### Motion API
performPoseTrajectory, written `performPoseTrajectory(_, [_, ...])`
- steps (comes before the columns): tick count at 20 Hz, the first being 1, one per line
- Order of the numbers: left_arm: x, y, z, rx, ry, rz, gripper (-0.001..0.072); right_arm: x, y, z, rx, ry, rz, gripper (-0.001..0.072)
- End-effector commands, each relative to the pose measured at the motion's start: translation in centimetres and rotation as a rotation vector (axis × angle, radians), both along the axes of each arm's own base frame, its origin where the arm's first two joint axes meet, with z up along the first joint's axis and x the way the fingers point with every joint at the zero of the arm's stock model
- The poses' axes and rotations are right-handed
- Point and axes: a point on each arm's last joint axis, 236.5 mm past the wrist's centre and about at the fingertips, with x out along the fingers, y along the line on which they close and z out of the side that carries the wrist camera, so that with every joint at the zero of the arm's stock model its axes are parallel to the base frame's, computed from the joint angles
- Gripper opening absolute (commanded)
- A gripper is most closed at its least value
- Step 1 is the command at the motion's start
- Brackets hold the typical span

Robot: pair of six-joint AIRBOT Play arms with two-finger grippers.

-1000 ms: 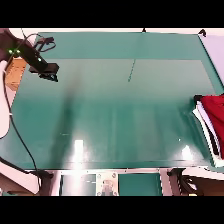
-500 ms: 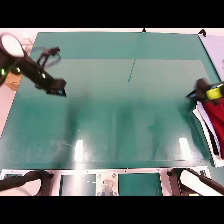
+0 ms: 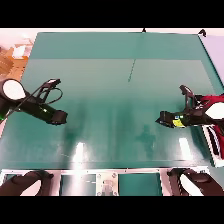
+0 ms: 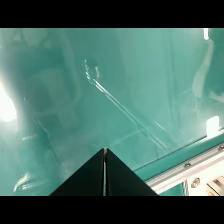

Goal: Fold the shirts.

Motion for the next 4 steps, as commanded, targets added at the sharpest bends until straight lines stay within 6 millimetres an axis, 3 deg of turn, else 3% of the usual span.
performPoseTrajectory(1, [0.24, 0.11, -0.25, 0.002, -0.029, 0.012, 0.0028, -0.52, 0.61, -0.34, 0.001, -0.001, 0.017, 0.0016])
performPoseTrajectory(4, [0.64, 0.06, -0.20, 0.000, -0.046, 0.018, 0.0028, -0.52, 0.61, -0.34, 0.001, -0.001, 0.017, 0.0016])
